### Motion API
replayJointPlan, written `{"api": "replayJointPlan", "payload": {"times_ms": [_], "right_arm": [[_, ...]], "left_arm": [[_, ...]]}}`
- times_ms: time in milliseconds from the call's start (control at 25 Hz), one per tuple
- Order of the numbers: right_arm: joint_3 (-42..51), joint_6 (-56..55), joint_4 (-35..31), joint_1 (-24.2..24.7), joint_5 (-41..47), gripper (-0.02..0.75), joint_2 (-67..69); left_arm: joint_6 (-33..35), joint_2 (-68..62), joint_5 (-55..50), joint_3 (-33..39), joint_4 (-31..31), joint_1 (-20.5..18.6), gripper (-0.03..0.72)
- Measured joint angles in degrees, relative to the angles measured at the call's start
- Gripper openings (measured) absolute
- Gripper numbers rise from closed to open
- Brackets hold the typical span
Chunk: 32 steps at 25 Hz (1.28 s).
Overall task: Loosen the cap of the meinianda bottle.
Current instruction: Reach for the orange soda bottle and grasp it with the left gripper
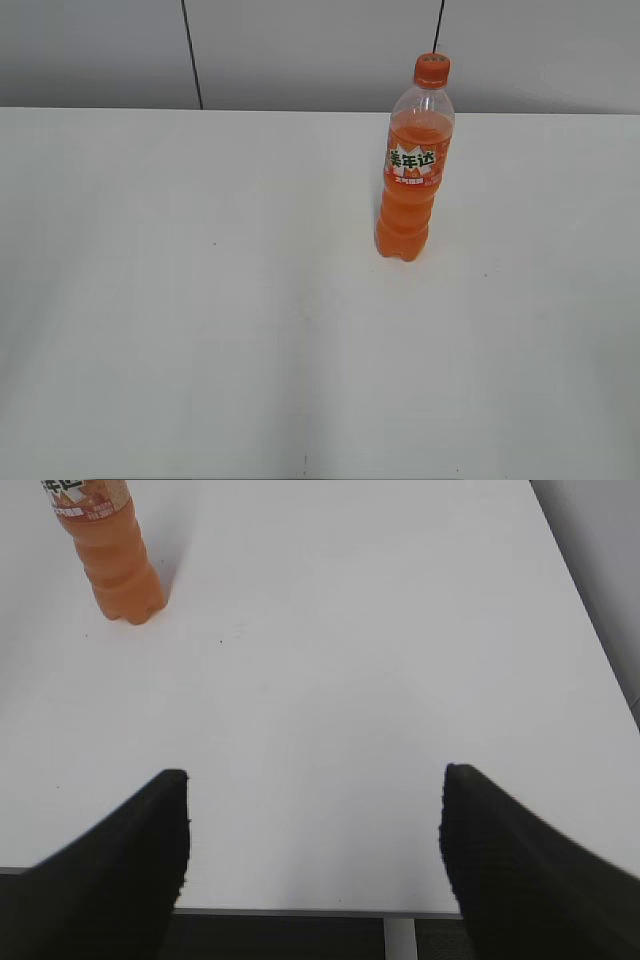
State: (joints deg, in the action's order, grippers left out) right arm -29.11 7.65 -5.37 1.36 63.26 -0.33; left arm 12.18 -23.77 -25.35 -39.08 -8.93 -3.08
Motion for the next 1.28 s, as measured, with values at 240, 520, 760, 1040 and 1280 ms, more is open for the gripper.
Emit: {"api": "replayJointPlan", "payload": {"times_ms": [240, 520, 760, 1040, 1280], "right_arm": [[0.0, 0.0, 0.0, 0.0, 0.0, 0.585, 0.0], [0.0, 0.0, 0.0, 0.0, 0.0, 0.585, 0.0], [0.0, 0.0, 0.0, 0.0, 0.0, 0.585, 0.0], [0.0, 0.0, 0.0, 0.0, 0.0, 0.585, 0.0], [0.0, 0.0, 0.0, 0.0, 0.0, 0.585, 0.0]], "left_arm": [[0.1, -13.6, 18.6, -0.1, 0.0, 0.0, 0.518], [0.1, -29.7, 31.0, -0.1, 1.1, 0.3, 0.518], [0.2, -38.8, 40.1, -0.1, 6.4, 5.4, 0.518], [-8.1, -51.9, 54.0, -0.1, 15.0, 7.8, 0.518], [-17.5, -64.7, 68.7, -0.1, 27.6, 7.8, 0.518]]}}
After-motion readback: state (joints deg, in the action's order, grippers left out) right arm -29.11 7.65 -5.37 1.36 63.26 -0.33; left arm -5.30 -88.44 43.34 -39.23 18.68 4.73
